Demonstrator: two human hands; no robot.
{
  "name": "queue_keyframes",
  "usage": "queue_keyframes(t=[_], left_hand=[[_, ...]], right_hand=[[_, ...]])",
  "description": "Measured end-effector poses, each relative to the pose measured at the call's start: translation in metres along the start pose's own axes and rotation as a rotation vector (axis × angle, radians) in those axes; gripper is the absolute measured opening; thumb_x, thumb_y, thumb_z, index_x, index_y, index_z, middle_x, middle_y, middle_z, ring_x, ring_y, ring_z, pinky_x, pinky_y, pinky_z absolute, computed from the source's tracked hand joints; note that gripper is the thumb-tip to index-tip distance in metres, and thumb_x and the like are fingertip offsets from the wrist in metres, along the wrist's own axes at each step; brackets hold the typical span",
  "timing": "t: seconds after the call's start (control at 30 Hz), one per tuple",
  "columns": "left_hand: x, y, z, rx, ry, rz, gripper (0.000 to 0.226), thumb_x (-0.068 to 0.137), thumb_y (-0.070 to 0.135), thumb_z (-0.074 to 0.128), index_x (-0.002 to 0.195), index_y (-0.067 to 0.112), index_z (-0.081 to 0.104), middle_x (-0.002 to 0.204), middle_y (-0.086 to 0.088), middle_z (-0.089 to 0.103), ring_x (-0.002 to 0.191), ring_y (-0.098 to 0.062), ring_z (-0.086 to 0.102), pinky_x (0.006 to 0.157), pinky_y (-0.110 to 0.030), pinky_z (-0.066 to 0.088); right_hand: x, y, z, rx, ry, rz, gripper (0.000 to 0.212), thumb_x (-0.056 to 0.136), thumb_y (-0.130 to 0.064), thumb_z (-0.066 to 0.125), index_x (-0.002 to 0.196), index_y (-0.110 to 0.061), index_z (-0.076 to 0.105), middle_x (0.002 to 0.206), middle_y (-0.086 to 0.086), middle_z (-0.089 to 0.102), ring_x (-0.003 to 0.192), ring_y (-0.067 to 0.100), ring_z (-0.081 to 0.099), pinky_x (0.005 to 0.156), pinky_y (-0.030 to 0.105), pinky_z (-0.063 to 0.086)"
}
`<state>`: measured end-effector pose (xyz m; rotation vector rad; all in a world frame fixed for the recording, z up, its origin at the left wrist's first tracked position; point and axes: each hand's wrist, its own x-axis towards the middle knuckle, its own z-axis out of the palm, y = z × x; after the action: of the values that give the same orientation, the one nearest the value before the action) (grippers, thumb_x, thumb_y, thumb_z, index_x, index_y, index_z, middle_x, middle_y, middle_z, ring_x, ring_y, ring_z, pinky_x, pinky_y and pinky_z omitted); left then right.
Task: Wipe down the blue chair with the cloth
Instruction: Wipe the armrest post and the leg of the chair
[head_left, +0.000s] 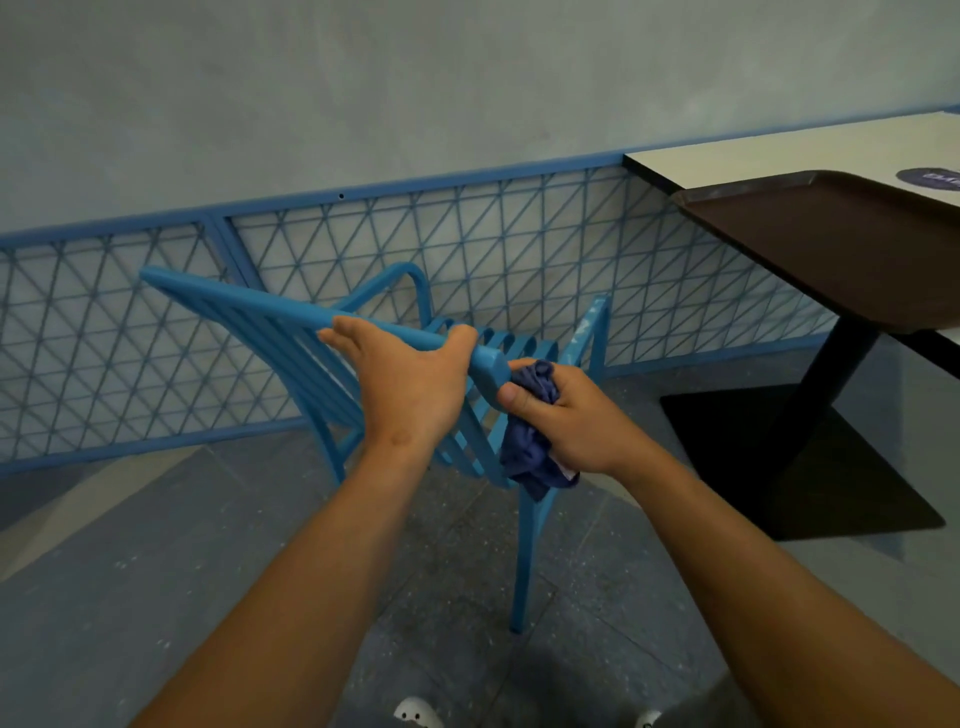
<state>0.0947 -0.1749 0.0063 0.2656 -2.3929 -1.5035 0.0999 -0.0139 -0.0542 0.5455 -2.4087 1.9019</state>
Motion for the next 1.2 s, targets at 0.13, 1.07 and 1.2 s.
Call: queue_keyframes(t=[0.13,1.07,1.2], left_hand=[[-0.005,0.002,-0.006,0.046,-0.001,0.0,0.121,0.084,0.047,0.073,0.159,0.009,-0.013,0.167,-0.008,-0.02,0.152,-0.024,0.019,0.095,-0.018,0.03],[0.021,-0.042,-0.056,-0.079,-0.108,0.082,0.091,0.086,0.035,0.07,0.157,0.01,0.019,0.088,0.008,0.056,0.068,0.009,0.059,0.052,-0.011,0.045],[0.048,-0.039,-0.068,-0.019,-0.153,0.073,0.075,0.083,0.041,0.068,0.145,0.011,0.037,0.094,0.002,0.059,0.081,-0.012,0.06,0.066,-0.031,0.048]], right_hand=[[-0.005,-0.009,-0.002,-0.037,-0.031,0.022,0.02,0.103,-0.022,0.057,0.12,-0.017,0.066,0.089,-0.025,0.071,0.089,-0.005,0.066,0.079,0.014,0.049],[-0.021,-0.022,0.094,-0.005,0.294,0.009,0.024,0.098,-0.032,0.065,0.122,-0.031,0.069,0.085,-0.016,0.073,0.089,0.0,0.068,0.079,0.019,0.053],[0.002,-0.024,0.111,-0.094,0.342,0.028,0.038,0.097,-0.042,0.063,0.132,-0.026,0.066,0.098,-0.009,0.074,0.096,0.004,0.066,0.081,0.022,0.054]])
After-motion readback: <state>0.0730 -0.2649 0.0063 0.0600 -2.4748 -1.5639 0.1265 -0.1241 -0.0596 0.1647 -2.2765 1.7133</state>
